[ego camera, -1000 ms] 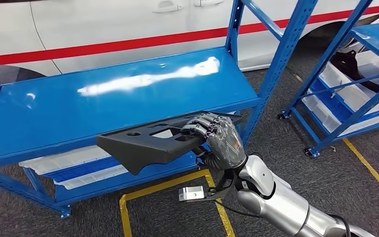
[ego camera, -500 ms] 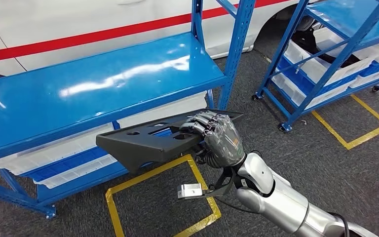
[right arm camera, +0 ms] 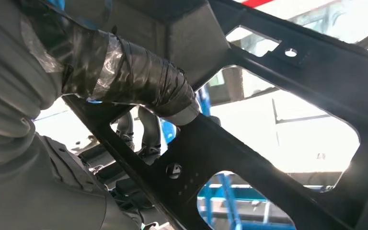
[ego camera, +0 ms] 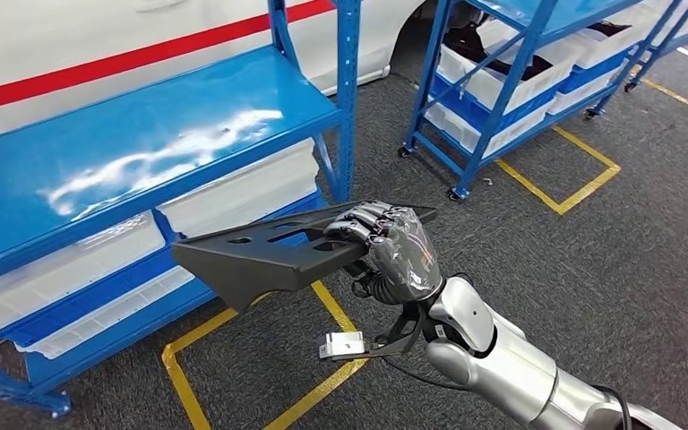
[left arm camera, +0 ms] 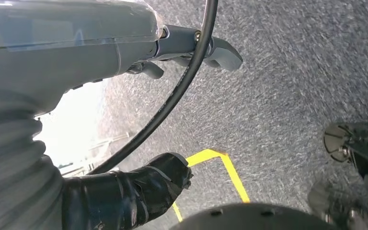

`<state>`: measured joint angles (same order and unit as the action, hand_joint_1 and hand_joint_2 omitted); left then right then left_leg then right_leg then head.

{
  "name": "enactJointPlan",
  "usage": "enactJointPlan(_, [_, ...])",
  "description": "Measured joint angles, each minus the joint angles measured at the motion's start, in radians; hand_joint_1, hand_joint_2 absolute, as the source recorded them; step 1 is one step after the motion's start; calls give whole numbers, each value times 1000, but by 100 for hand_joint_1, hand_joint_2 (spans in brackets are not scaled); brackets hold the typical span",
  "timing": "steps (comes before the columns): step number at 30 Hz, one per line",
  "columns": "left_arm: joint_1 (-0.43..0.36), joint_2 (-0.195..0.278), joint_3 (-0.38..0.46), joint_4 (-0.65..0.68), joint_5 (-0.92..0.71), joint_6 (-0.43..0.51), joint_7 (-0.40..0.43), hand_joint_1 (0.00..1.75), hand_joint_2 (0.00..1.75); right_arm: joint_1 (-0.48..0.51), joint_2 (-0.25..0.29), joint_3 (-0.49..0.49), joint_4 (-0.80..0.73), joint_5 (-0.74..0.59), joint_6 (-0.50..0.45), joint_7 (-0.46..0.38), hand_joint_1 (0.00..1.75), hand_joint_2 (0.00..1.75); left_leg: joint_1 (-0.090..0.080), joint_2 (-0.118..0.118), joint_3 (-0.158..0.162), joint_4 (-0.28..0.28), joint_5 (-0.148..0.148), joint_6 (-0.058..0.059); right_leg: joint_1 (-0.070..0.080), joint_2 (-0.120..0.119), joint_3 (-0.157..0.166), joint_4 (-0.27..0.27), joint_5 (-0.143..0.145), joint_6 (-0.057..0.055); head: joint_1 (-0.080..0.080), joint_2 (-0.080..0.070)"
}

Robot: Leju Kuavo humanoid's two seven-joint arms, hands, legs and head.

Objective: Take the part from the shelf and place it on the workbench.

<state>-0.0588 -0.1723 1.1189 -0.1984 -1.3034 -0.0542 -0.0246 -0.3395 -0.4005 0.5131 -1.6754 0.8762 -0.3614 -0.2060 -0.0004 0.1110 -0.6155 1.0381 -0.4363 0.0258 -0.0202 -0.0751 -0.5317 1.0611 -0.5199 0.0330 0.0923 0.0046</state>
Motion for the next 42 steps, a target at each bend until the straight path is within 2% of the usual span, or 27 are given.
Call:
enactJointPlan(2, [0, 0, 0, 0, -1, 0, -1, 0, 175, -1, 0, 0, 0, 0, 2, 0, 175, 175, 1, 15, -3, -2, 11, -14, 7, 11, -5, -19, 6, -23, 0, 0])
enactJointPlan(3, [1, 0, 0, 0, -2, 0, -1, 0, 175, -2, 0, 0, 0, -1, 3, 0, 175, 175, 4, 4, -7, 3, 5, -22, 7, 20, -14, -22, 16, -33, 0, 0])
enactJointPlan(4, [2, 0, 0, 0, -3, 0, -1, 0, 175, -4, 1, 0, 1, -1, 7, 1, 175, 175, 6, -19, -15, 19, -20, -30, 6, 29, -26, -24, 29, -44, 0, 0])
enactJointPlan(6, [5, 0, 0, 0, -5, 1, -1, 0, 175, -7, 4, 0, 1, -8, 17, 6, 175, 175, 9, -80, -41, 104, -118, -37, 6, 47, -57, -27, 57, -60, 0, 0])
enactJointPlan(8, [8, 0, 0, 0, -6, 2, -1, 0, 175, -9, 6, 0, 1, -18, 30, 13, 175, 175, 8, -103, -62, 222, -198, -33, 10, 71, -92, -25, 84, -66, 0, 0])
enactJointPlan(9, [9, 0, 0, 0, -6, 2, -1, 0, 175, -9, 7, 1, 1, -23, 34, 15, 175, 175, 8, -106, -59, 258, -204, -29, 12, 84, -110, -25, 98, -66, -1, 0])
enactJointPlan(10, [9, -1, 0, 0, -6, 2, -1, 0, 175, -9, 8, 1, 1, -26, 37, 17, 175, 175, 8, -107, -43, 264, -187, -25, 13, 97, -127, -24, 111, -65, 0, 0])
enactJointPlan(11, [8, -1, 0, 0, -7, 2, -1, 0, 175, -9, 9, 1, 1, -28, 39, 18, 175, 175, 7, -111, -12, 238, -158, -19, 14, 109, -143, -23, 124, -63, -1, 0])
enactJointPlan(13, [6, 0, 0, 0, -7, 2, -1, 0, 175, -10, 10, 1, 1, -32, 42, 18, 175, 175, 5, -146, 85, 106, -119, -5, 15, 131, -169, -22, 148, -57, -1, 0])
enactJointPlan(14, [7, 0, 0, 0, -8, 2, -1, 0, 175, -10, 11, 1, 1, -33, 45, 19, 175, 175, 4, -169, 132, 35, -118, 0, 15, 140, -177, -23, 161, -53, -1, 0])
enactJointPlan(16, [7, 1, 0, 0, -8, 2, -2, 0, 175, -12, 12, 1, 1, -35, 51, 20, 175, 175, 1, -199, 179, -48, -128, 4, 12, 159, -183, -33, 187, -42, 0, 0])
enactJointPlan(18, [6, 0, 0, 0, -8, 2, -2, 0, 175, -13, 12, 0, 1, -36, 53, 20, 175, 175, 1, -179, 174, -59, -109, 4, 11, 174, -185, -47, 208, -30, 0, 0])
enactJointPlan(19, [5, -1, 0, 0, -8, 2, -2, 0, 175, -13, 12, 0, 1, -36, 53, 20, 175, 175, 3, -165, 168, -64, -98, 10, 11, 162, -192, -40, 196, -26, 0, 0])
enactJointPlan(20, [4, -1, 0, 0, -8, 1, -2, 0, 175, -14, 12, 0, 2, -36, 53, 20, 175, 175, 4, -149, 158, -68, -86, 15, 12, 141, -203, -14, 162, -21, 1, 0])
enactJointPlan(22, [6, -2, 0, 0, -8, 1, -2, 0, 175, -16, 14, 0, 3, -36, 54, 20, 175, 175, 1, -120, 133, -66, -65, 26, 9, 92, -233, 98, 54, -13, 2, 0])
enactJointPlan(23, [8, -1, 0, 0, -8, 2, -2, 0, 175, -16, 14, 1, 4, -36, 54, 20, 175, 175, -1, -105, 117, -62, -57, 27, 6, 83, -247, 168, 14, -8, 1, 0])
enactJointPlan(24, [9, -1, 0, 0, -8, 2, -2, 0, 175, -15, 15, 1, 5, -36, 54, 20, 175, 175, -3, -91, 101, -56, -50, 27, 3, 79, -254, 225, -3, -5, 2, 0])
enactJointPlan(26, [9, 0, 0, 0, -8, 2, -2, 0, 175, -15, 15, 1, 6, -36, 54, 20, 175, 175, -6, -66, 65, -40, -38, 25, -1, 76, -224, 257, 25, -1, 2, 0])
enactJointPlan(28, [6, 0, 0, 0, -8, 2, -2, 0, 175, -15, 15, 1, 7, -36, 54, 21, 175, 175, -7, -45, 36, -23, -31, 22, 1, 63, -133, 159, 59, -7, 1, 0])
enactJointPlan(30, [5, -1, 0, 0, -9, 2, -2, 0, 175, -17, 15, 0, 7, -40, 55, 21, 175, 175, -8, -29, 22, -14, -23, 14, 14, 38, -41, 28, 35, -21, 1, 0])
enactJointPlan(32, [4, -3, 0, 0, -9, 2, -2, 0, 175, -22, 15, 0, 6, -48, 57, 24, 175, 175, -4, -16, 20, -16, -11, 2, 28, 31, -11, -30, 18, -36, 2, 0])
enactJointPlan(34, [3, -3, 1, 0, -9, 2, -3, 0, 175, -27, 16, -1, 6, -54, 64, 28, 175, 175, -2, -16, 16, -16, -9, -8, 26, 40, -15, -50, 38, -50, 2, 0])
enactJointPlan(35, [2, -3, 1, 0, -8, 2, -3, 0, 175, -29, 17, -1, 6, -57, 67, 29, 175, 175, 0, -34, 9, -3, -28, -13, 22, 44, -19, -60, 50, -58, 1, 0])
enactJointPlan(38, [5, -3, 2, 0, -8, 2, -3, 0, 175, -33, 24, -1, 7, -62, 73, 32, 175, 175, 5, -98, -35, 139, -157, -24, 14, 60, -48, -70, 84, -71, 1, 0])
enactJointPlan(40, [7, -3, 2, 0, -8, 1, -3, 0, 175, -34, 27, -1, 7, -64, 74, 32, 175, 175, 7, -105, -61, 257, -214, -29, 13, 74, -77, -64, 101, -69, 1, 0])
enactJointPlan(41, [7, -3, 2, 0, -8, 1, -4, 0, 175, -34, 29, -1, 8, -64, 75, 32, 175, 175, 9, -105, -57, 283, -212, -31, 12, 81, -92, -60, 109, -66, 1, 0])
enactJointPlan(42, [7, -3, 3, 0, -8, 1, -5, 0, 175, -34, 30, 0, 10, -65, 76, 32, 175, 175, 11, -105, -38, 272, -188, -33, 9, 89, -107, -54, 116, -62, 1, 0])
